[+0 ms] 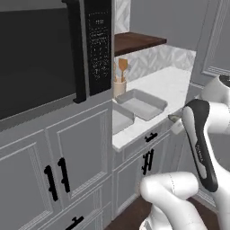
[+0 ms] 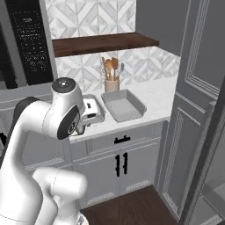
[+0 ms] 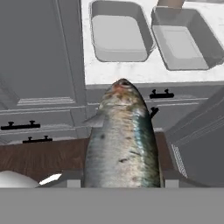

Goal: Place one broccoli and one fish in each tupperware on the nearby counter, to pack two identical lunches.

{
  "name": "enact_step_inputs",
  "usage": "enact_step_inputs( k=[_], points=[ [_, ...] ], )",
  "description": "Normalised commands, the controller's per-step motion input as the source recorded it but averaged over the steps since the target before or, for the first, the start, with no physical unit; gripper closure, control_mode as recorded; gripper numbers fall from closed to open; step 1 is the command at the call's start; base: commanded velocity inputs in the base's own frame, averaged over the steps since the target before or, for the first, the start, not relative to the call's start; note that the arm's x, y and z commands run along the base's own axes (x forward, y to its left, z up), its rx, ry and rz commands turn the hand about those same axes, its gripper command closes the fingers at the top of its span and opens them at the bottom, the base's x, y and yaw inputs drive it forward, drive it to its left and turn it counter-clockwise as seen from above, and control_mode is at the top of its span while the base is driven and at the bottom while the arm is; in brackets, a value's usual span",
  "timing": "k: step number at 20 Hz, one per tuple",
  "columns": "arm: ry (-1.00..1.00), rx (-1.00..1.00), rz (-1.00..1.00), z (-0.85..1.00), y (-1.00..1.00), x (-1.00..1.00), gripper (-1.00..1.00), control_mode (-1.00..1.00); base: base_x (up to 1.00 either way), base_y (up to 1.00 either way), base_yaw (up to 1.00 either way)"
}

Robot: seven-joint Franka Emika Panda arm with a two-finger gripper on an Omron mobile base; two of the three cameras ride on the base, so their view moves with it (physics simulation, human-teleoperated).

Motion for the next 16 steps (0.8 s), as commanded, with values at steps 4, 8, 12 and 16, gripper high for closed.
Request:
enact_step_inputs(
  k=[4,8,12,16],
  points=[
    [0.0,0.0,0.0,0.0,0.0,0.0,1.0,1.0,1.0,-0.18,0.49],
    [0.0,0.0,0.0,0.0,0.0,0.0,1.0,1.0,0.99,-0.07,0.44],
    [0.0,0.0,0.0,0.0,0.0,0.0,1.0,1.0,0.74,-0.19,0.34],
    [0.12,0.05,0.25,-0.23,-0.29,0.81,1.0,-1.0,0.0,0.0,0.0]
  ],
)
